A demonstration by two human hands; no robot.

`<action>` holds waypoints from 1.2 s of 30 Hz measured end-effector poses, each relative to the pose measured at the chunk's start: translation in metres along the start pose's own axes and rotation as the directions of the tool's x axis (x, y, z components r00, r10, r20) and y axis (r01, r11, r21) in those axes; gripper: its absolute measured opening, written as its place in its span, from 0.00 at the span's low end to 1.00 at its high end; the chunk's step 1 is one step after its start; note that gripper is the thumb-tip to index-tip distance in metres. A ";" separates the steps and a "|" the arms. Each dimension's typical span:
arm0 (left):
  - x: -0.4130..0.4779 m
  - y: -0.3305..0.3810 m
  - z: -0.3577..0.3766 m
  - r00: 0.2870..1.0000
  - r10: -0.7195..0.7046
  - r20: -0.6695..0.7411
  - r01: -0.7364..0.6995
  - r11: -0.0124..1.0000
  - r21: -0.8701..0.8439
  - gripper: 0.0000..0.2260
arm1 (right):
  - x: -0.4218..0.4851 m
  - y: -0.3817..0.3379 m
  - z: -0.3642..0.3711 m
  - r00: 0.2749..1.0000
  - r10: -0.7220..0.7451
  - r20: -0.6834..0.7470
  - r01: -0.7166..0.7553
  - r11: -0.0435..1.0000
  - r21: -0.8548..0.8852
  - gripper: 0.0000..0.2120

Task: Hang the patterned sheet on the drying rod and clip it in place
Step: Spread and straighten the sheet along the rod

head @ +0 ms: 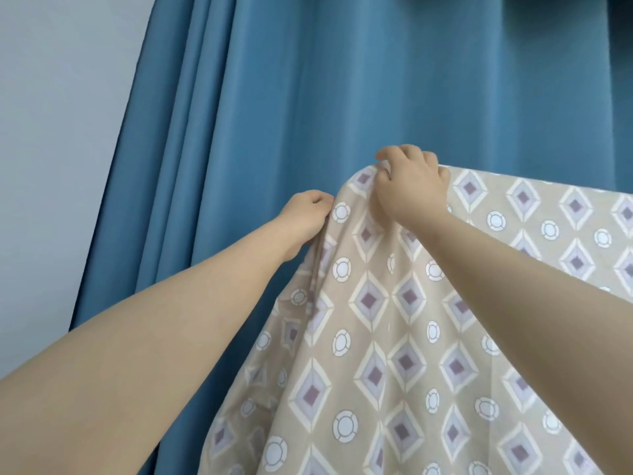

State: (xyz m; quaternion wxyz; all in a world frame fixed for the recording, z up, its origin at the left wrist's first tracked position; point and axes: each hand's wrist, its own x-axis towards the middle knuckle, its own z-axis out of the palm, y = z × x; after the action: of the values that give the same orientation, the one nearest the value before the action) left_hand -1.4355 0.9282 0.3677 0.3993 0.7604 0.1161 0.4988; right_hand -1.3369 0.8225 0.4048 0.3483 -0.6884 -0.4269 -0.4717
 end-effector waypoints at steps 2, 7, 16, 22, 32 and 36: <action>0.005 0.005 0.002 0.999 0.019 -0.027 -0.020 0.998 -0.052 0.09 | 0.012 0.006 0.001 0.997 -0.025 0.072 0.030 0.996 -0.078 0.19; 0.019 0.010 0.008 0.978 0.131 -0.164 -0.119 0.989 0.084 0.11 | 0.028 0.024 0.001 0.996 -0.001 0.088 0.008 0.996 -0.089 0.18; 0.031 0.038 0.030 0.969 0.187 -0.164 -0.147 0.963 0.227 0.07 | 0.038 0.043 -0.008 0.999 0.020 0.043 -0.027 0.983 0.180 0.11; 0.036 0.055 0.035 0.997 0.072 -0.028 -0.069 0.991 0.111 0.09 | 0.041 0.050 -0.012 0.997 -0.017 0.076 0.001 0.979 0.204 0.12; 0.036 0.049 0.032 0.997 0.058 -0.053 -0.054 0.996 0.075 0.10 | 0.039 0.062 -0.008 0.992 -0.094 0.079 0.086 0.992 0.093 0.15; 0.023 0.045 0.025 1.000 0.016 0.017 -0.017 1.000 0.025 0.11 | 0.037 0.063 -0.005 0.991 -0.118 0.057 0.114 0.991 0.074 0.16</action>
State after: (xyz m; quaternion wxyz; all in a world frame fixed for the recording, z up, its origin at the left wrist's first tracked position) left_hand -1.4130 0.8997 0.4105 0.3865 0.7706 0.1128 0.4941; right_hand -1.2740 0.8035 0.4370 0.3312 -0.6637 -0.4932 -0.4546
